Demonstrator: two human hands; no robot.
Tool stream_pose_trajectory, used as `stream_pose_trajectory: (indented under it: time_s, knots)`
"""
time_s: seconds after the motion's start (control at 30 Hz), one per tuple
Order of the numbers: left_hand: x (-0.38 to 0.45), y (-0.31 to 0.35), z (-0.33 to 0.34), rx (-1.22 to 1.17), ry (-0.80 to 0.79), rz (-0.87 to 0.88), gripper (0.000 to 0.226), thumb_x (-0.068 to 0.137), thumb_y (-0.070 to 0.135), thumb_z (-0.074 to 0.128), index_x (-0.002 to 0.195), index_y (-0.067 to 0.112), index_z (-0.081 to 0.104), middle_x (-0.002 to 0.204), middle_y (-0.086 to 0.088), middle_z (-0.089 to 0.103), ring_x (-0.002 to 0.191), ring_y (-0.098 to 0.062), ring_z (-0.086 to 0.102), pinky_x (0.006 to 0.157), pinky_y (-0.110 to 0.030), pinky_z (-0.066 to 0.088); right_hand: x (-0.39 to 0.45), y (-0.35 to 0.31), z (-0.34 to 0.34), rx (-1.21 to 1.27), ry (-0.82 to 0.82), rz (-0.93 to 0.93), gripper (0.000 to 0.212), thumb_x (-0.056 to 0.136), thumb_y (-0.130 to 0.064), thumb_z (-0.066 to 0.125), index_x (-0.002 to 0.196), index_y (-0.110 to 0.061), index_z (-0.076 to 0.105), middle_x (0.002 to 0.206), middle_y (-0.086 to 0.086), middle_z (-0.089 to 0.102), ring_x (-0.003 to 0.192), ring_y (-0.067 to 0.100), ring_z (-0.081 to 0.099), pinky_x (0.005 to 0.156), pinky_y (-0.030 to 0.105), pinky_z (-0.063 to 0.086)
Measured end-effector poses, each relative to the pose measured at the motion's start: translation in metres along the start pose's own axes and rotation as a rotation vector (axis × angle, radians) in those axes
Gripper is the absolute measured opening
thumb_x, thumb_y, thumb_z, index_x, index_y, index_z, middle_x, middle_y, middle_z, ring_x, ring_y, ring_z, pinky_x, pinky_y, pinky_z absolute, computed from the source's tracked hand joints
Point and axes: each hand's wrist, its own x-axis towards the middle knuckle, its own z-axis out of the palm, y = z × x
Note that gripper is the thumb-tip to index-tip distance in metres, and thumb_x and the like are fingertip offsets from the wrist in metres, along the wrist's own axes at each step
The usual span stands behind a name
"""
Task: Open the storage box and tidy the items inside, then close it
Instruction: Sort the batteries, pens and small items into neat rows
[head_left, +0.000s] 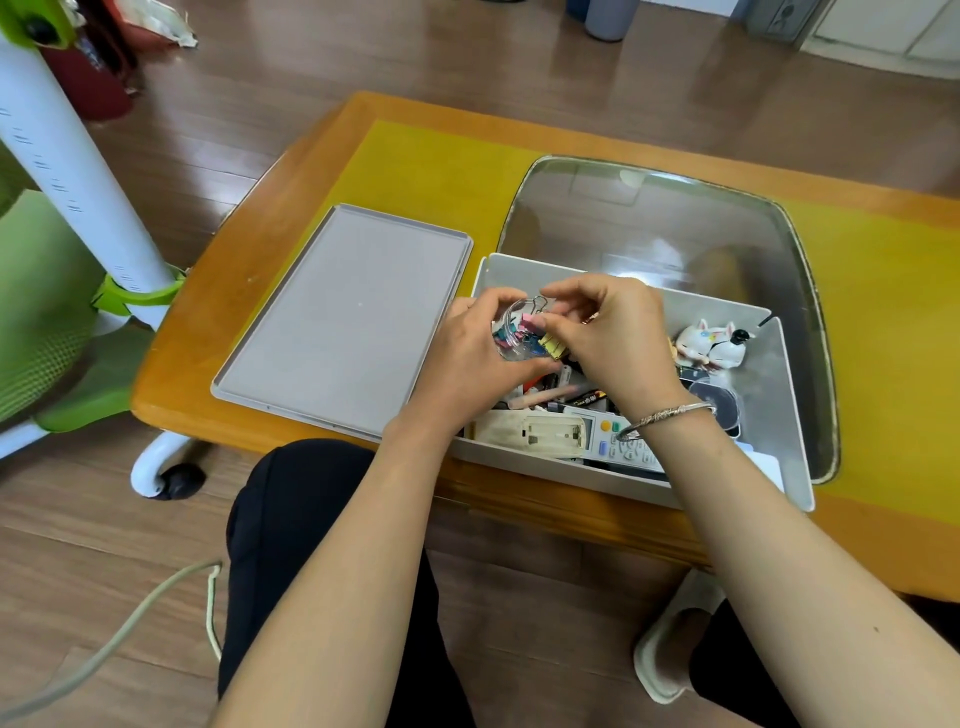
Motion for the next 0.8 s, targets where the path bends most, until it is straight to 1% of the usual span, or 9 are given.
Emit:
stream_pose_trajectory:
  time_s: [0.1, 0.23, 0.33, 0.4, 0.47, 0.57, 0.63, 0.7, 0.8]
  knots:
    - [0.001, -0.001, 0.001, 0.014, -0.002, -0.010, 0.069, 0.062, 0.053, 0.081, 0.119, 0.031, 0.050, 0.106, 0.006, 0.051, 0.099, -0.005, 0.050, 0.073, -0.006, 0.036, -0.001, 0.004, -0.005, 0.088, 0.019, 0.028, 0.022, 0.072, -0.013, 0.080, 0.092, -0.013, 0.071, 0.067, -0.011, 0.062, 0.054, -0.006, 0.055, 0.056, 0.007, 0.046]
    - [0.001, 0.001, 0.001, 0.015, 0.009, -0.024, 0.065, 0.071, 0.051, 0.076, 0.125, 0.027, 0.048, 0.113, 0.007, 0.057, 0.100, -0.005, 0.053, 0.072, -0.007, 0.041, -0.003, 0.011, -0.015, 0.210, 0.094, 0.101, 0.017, 0.074, -0.008, 0.078, 0.087, -0.016, 0.070, 0.069, -0.003, 0.065, 0.053, 0.004, 0.057, 0.056, 0.021, 0.052]
    - [-0.002, 0.003, -0.001, 0.004, 0.008, 0.006, 0.061, 0.079, 0.046, 0.071, 0.130, 0.023, 0.045, 0.112, 0.012, 0.057, 0.102, -0.004, 0.055, 0.074, -0.005, 0.040, -0.005, 0.012, -0.020, 0.249, 0.157, 0.095, 0.017, 0.075, -0.006, 0.077, 0.086, -0.018, 0.070, 0.068, -0.004, 0.066, 0.062, 0.009, 0.062, 0.062, 0.017, 0.050]
    - [-0.003, 0.004, 0.001, 0.083, -0.011, 0.056, 0.064, 0.079, 0.046, 0.072, 0.131, 0.020, 0.046, 0.117, 0.007, 0.060, 0.106, -0.009, 0.056, 0.081, -0.013, 0.042, -0.006, 0.010, -0.021, 0.291, 0.160, 0.073, 0.018, 0.076, -0.004, 0.075, 0.086, -0.018, 0.070, 0.069, -0.005, 0.067, 0.064, 0.008, 0.064, 0.062, 0.015, 0.050]
    - [-0.003, 0.006, 0.002, 0.140, -0.039, 0.102, 0.067, 0.074, 0.048, 0.075, 0.128, 0.018, 0.050, 0.120, 0.001, 0.063, 0.108, -0.014, 0.057, 0.084, -0.021, 0.042, -0.008, 0.008, -0.020, 0.295, 0.148, 0.038, 0.019, 0.077, -0.001, 0.073, 0.087, -0.017, 0.070, 0.074, -0.002, 0.068, 0.066, 0.005, 0.065, 0.064, 0.016, 0.051]
    - [-0.002, 0.007, 0.000, 0.030, -0.042, 0.069, 0.069, 0.069, 0.044, 0.080, 0.127, 0.020, 0.052, 0.119, 0.003, 0.062, 0.107, -0.010, 0.056, 0.082, -0.015, 0.043, -0.009, 0.005, -0.016, 0.282, 0.086, 0.015, 0.021, 0.077, 0.000, 0.073, 0.084, -0.020, 0.069, 0.079, 0.002, 0.070, 0.072, 0.010, 0.065, 0.069, 0.022, 0.055]
    - [-0.002, 0.006, -0.001, 0.031, -0.031, 0.092, 0.069, 0.068, 0.042, 0.081, 0.127, 0.020, 0.052, 0.116, 0.004, 0.060, 0.104, -0.010, 0.053, 0.083, -0.020, 0.046, -0.011, 0.006, -0.013, 0.275, 0.055, 0.003, 0.024, 0.076, 0.000, 0.074, 0.082, -0.024, 0.068, 0.077, 0.001, 0.070, 0.071, 0.011, 0.066, 0.069, 0.021, 0.055]
    - [-0.003, 0.007, 0.000, 0.064, -0.028, 0.122, 0.068, 0.068, 0.041, 0.081, 0.126, 0.020, 0.052, 0.115, 0.004, 0.060, 0.104, -0.011, 0.052, 0.084, -0.025, 0.047, -0.011, 0.008, -0.011, 0.241, 0.086, 0.000, 0.027, 0.076, -0.001, 0.074, 0.079, -0.027, 0.067, 0.075, -0.004, 0.069, 0.069, 0.009, 0.066, 0.068, 0.018, 0.054]
    - [-0.003, 0.008, -0.001, 0.044, -0.024, 0.112, 0.068, 0.068, 0.043, 0.081, 0.125, 0.021, 0.053, 0.114, 0.005, 0.060, 0.103, -0.011, 0.053, 0.084, -0.025, 0.047, -0.010, 0.012, -0.007, 0.110, 0.180, -0.063, 0.025, 0.077, -0.002, 0.072, 0.080, -0.026, 0.067, 0.076, -0.005, 0.067, 0.070, 0.007, 0.064, 0.068, 0.015, 0.052]
